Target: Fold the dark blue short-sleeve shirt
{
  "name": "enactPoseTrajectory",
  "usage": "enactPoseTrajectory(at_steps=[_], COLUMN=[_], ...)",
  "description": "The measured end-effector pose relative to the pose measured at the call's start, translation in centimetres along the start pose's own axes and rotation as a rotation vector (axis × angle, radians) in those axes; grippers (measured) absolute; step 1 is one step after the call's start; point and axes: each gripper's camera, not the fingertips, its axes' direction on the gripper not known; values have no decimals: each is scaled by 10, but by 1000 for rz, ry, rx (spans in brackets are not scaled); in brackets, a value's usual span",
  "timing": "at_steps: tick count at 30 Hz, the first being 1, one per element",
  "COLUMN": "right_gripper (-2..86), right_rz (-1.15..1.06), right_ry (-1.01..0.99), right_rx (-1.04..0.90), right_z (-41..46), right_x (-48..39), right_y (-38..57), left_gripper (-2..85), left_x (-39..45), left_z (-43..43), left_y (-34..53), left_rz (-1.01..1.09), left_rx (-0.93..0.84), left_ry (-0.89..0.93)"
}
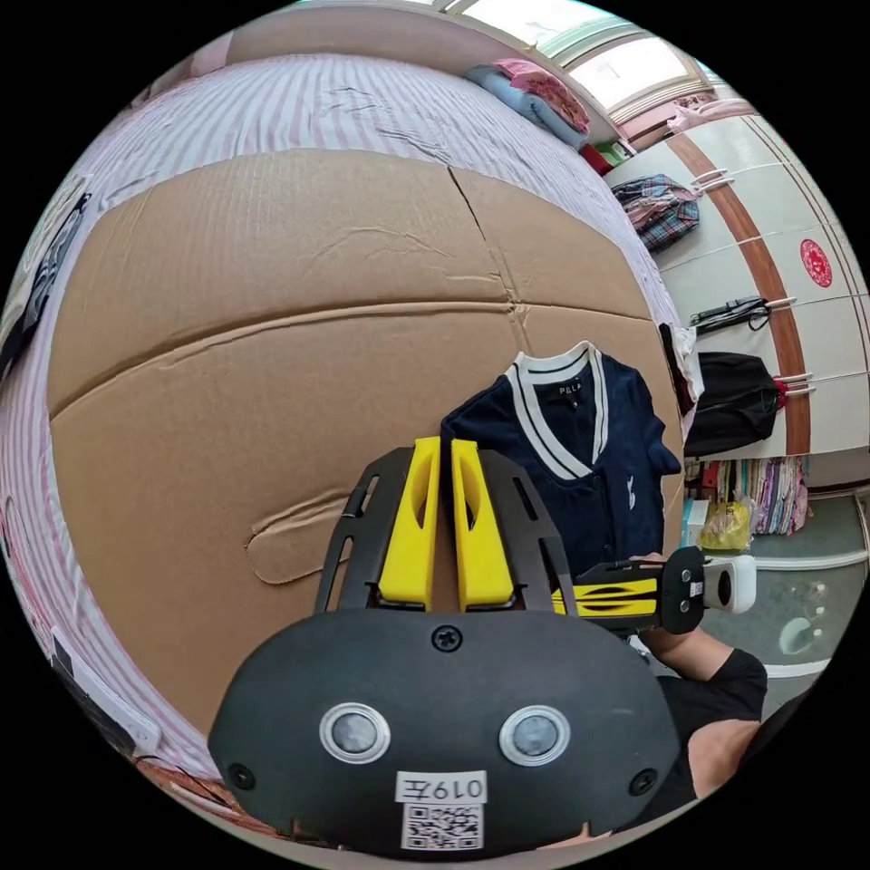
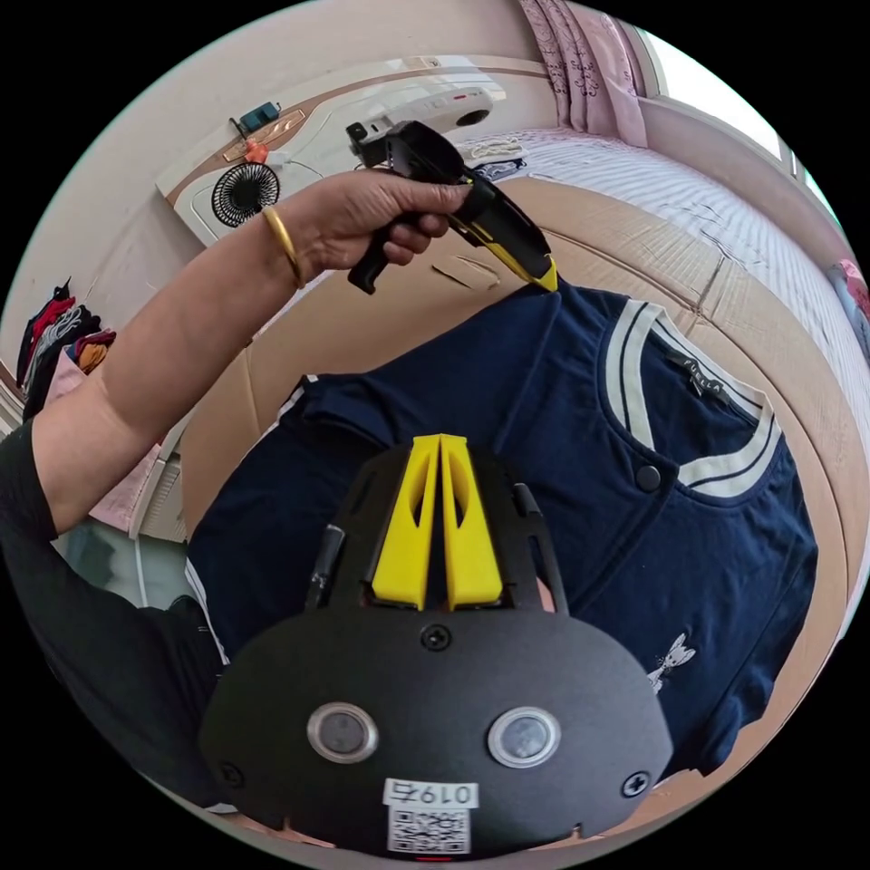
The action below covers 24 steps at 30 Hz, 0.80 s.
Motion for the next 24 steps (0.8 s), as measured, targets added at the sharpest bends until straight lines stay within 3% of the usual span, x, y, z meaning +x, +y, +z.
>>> enactPoseTrajectory(at_steps=[4,24], right_gripper=[-7,-6], right_rz=[2,9], right_ry=[4,-5], right_rx=[0,1], right_z=[-1,-12], right_x=[3,30], right_y=[0,1], left_gripper=[19,24], left_x=[13,9], left_z=[2,5], left_y=[-9,-33], left_rz=[9,-40], left_rx=[-22,-70], left_ry=[-69,-66])
